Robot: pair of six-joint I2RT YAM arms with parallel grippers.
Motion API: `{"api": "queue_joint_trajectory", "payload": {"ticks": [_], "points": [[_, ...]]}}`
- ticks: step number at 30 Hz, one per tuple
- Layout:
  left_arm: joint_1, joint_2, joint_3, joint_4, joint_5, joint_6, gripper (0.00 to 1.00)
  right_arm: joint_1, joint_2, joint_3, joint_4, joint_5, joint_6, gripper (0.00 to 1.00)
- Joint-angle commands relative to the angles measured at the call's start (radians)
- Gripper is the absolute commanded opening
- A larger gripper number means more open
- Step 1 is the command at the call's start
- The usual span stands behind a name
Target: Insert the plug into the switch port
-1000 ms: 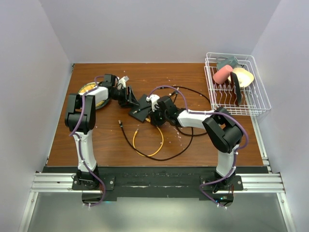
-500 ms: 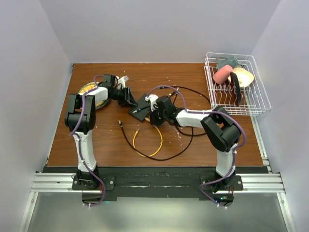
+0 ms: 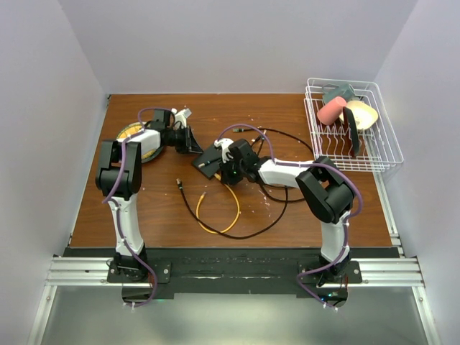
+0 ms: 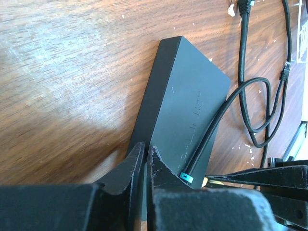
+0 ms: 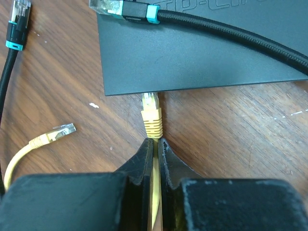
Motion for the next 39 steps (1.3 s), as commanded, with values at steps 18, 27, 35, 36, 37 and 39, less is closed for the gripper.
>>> {"api": "queue_joint_trajectory", "payload": {"ticks": [18,27,35,36,37,39], "points": [[-0.155,0.036,-0.194,-0.306,0.146,0.08,0.06,-0.003,0.029,0.092,0.376,0.227,0.101,0.0],[-0.192,0.001,-0.251,-0.296,0.156,0.077,0.0,-0.001,0.049,0.147,0.403,0.241,0.118,0.0],[-0.226,-0.007,-0.278,-0.292,0.16,0.075,0.0,-0.003,0.084,0.228,0.392,0.252,0.127,0.0],[-0.227,-0.007,-0.282,-0.292,0.16,0.077,0.0,-0.001,0.086,0.233,0.392,0.252,0.127,0.0],[-0.229,-0.007,-0.285,-0.29,0.162,0.075,0.0,-0.003,0.089,0.237,0.39,0.255,0.13,0.0],[-0.231,-0.01,-0.292,-0.287,0.162,0.077,0.0,-0.001,0.093,0.25,0.386,0.259,0.132,0.0]]}}
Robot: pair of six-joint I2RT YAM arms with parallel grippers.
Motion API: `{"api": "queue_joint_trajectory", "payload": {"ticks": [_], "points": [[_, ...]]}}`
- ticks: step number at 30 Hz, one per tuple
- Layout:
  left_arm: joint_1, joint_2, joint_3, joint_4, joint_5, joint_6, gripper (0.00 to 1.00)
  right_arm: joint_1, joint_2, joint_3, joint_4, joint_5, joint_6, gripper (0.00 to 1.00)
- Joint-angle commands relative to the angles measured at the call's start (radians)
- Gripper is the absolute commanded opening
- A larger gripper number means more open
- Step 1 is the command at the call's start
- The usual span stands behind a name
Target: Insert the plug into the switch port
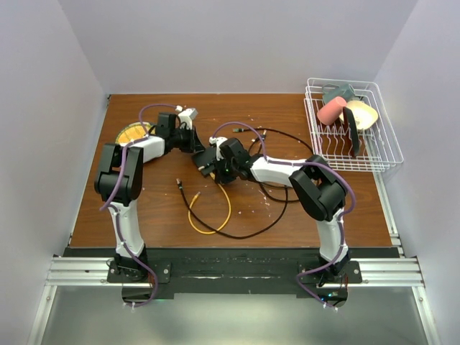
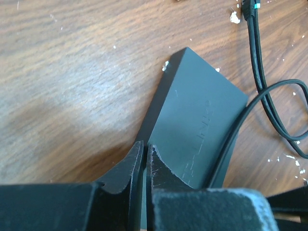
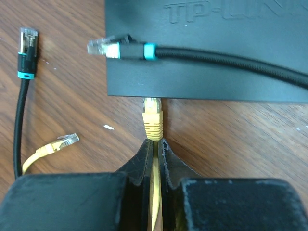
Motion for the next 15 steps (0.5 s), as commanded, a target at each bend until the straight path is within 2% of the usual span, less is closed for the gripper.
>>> {"api": "queue_joint_trajectory", "payload": {"ticks": [1,8,15], "points": [[-0.173,0.065,-0.152,-0.497,0.29,-0.037,0.0,-0.035,0.033,0.141,0.452,0.199,0.007,0.0],[-0.173,0.052,-0.174,-0.5,0.288,-0.025,0.0,-0.035,0.038,0.139,0.421,0.247,0.027,0.0],[-0.173,0.006,-0.2,-0.487,0.224,-0.057,0.0,-0.035,0.024,0.162,0.362,0.303,0.072,0.0]]}}
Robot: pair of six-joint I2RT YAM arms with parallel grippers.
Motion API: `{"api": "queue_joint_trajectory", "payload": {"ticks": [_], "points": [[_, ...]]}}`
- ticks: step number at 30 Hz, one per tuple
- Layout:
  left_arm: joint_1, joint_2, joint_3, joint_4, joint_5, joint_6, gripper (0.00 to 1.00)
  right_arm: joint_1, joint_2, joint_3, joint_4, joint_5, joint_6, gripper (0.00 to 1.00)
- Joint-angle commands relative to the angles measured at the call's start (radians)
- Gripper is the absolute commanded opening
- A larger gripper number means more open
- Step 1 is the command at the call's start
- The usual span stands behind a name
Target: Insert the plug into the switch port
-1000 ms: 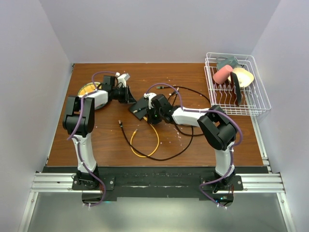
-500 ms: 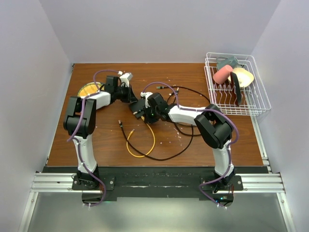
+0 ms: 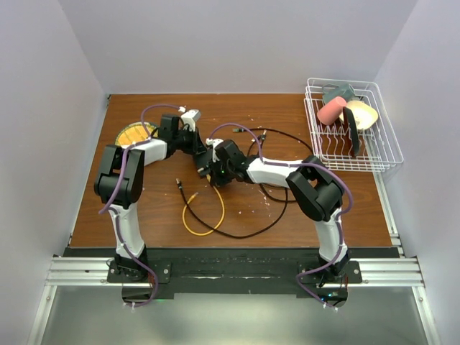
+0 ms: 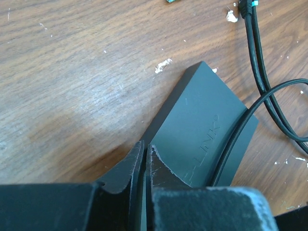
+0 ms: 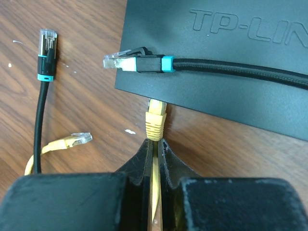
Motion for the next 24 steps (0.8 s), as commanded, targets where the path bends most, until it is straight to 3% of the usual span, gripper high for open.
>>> {"api": "queue_joint_trajectory", "payload": {"ticks": [1,13,20,24], "points": [[-0.14,0.03,-0.155,-0.547,0.261,-0.083,0.0,-0.064,-0.004,0.133,0.367,0.328,0.012,0.0],[-0.097,-0.009,-0.204,-0.464,0.19,-0.152,0.0,-0.07,-0.036,0.058,0.333,0.328,0.016,0.0],[0.024,-0.014,-0.201,-0.364,0.116,-0.229,0.0,-0.071,-0.022,-0.002,0.284,0.265,-0.02,0.0],[0.058,-0.013,-0.177,-0.339,0.078,-0.253,0.05,-0.07,-0.036,-0.049,0.278,0.264,-0.04,0.02]]}}
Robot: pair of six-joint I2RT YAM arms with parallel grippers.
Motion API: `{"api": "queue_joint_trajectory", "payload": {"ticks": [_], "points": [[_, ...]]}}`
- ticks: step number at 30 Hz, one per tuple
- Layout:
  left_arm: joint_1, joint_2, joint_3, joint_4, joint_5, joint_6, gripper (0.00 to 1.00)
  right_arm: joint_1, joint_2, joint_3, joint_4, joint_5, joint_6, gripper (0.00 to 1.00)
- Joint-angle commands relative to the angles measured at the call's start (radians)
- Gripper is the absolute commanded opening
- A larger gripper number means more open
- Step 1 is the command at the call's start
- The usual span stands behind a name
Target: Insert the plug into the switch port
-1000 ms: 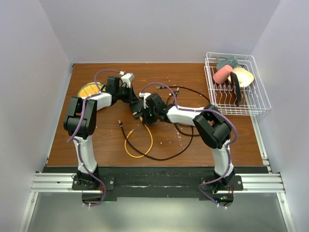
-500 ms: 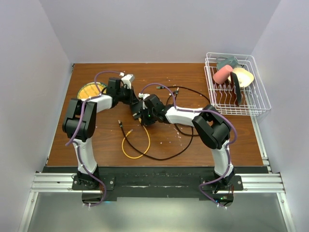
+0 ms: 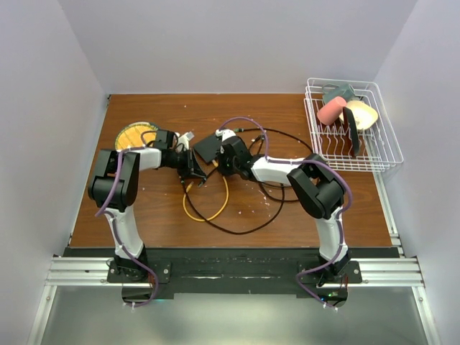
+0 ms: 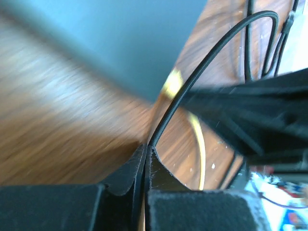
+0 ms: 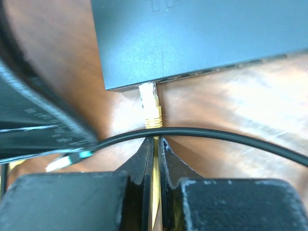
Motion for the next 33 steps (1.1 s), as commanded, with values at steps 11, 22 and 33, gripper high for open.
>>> {"api": "queue_joint_trajectory", "payload": {"ticks": [11,22,33], "points": [[0.033,-0.012,0.076,-0.161,-0.113,-0.053,0.35,-0.033,-0.089,-0.1,0.127,0.046,-0.084,0.4],[0.03,-0.097,0.178,-0.201,-0.153,0.022,0.58,-0.033,-0.198,-0.155,0.041,0.046,-0.099,0.76],[-0.089,-0.287,0.083,-0.219,-0.434,0.144,0.58,-0.09,-0.434,-0.213,-0.048,-0.025,-0.089,0.85]]}}
